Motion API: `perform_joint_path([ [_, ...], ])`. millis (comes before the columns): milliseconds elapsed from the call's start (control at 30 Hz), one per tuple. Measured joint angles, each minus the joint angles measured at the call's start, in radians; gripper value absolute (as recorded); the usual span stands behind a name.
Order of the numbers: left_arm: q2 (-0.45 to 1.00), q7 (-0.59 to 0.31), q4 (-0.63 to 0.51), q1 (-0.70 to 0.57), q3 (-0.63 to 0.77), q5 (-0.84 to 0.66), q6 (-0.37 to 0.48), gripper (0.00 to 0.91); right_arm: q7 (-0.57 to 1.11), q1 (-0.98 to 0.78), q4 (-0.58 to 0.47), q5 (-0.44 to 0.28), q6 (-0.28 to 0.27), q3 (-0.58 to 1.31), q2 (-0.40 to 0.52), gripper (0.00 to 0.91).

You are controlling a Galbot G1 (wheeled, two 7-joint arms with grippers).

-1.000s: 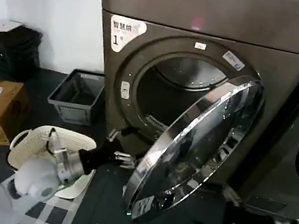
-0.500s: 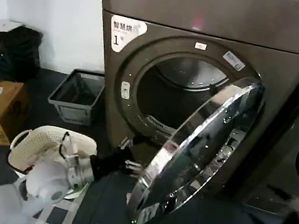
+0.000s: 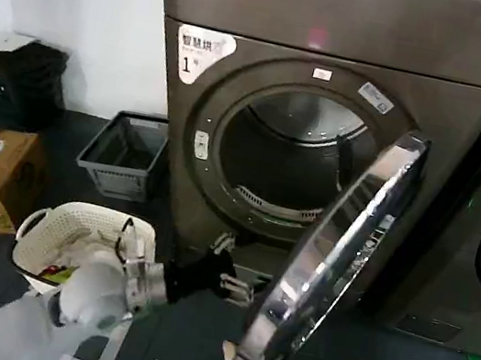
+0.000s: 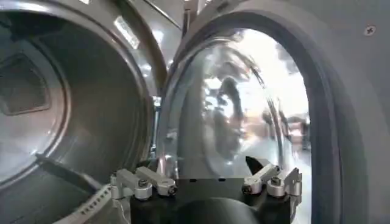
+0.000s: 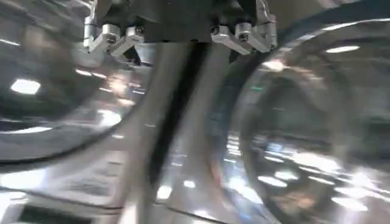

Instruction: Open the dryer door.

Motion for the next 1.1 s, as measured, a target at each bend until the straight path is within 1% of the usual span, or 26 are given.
perform_joint_path([
  [167,-0.008,-0.001,0.01,-0.043,0.048,-0.005,0.0,0.907,0.191,-0.02,0.008,0.005,-0.04,0.06,-0.012,0.907],
  [267,-0.02,-0.003,0.021,-0.068,0.077,-0.008,0.0,0.907,0.222,-0.031,0.013,0.004,-0.074,0.09,-0.018,0.907],
  [333,-0.028,-0.004,0.027,-0.082,0.095,-0.009,-0.001,0.907,0.255,-0.038,0.015,-0.011,-0.093,0.113,-0.021,0.907],
  [500,-0.052,-0.004,0.038,-0.121,0.152,-0.004,-0.002,0.907,0.308,-0.057,0.014,-0.083,-0.122,0.164,-0.028,0.907],
  [600,-0.066,-0.004,0.051,-0.141,0.186,-0.001,-0.004,0.907,0.333,-0.067,0.011,-0.107,-0.137,0.194,-0.031,0.907],
  [700,-0.081,-0.004,0.063,-0.164,0.22,0.0,-0.005,0.907,0.379,-0.071,0.004,-0.116,-0.153,0.223,-0.041,0.907],
  [933,-0.121,-0.006,0.095,-0.213,0.284,0.008,-0.006,0.907,0.512,-0.082,-0.026,-0.115,-0.162,0.279,-0.067,0.907],
  [1033,-0.142,-0.007,0.111,-0.23,0.309,0.009,-0.005,0.907,0.539,-0.088,-0.035,-0.108,-0.161,0.305,-0.076,0.907],
  [1100,-0.156,-0.007,0.121,-0.244,0.325,0.009,-0.007,0.907,0.542,-0.091,-0.04,-0.097,-0.149,0.324,-0.083,0.907],
])
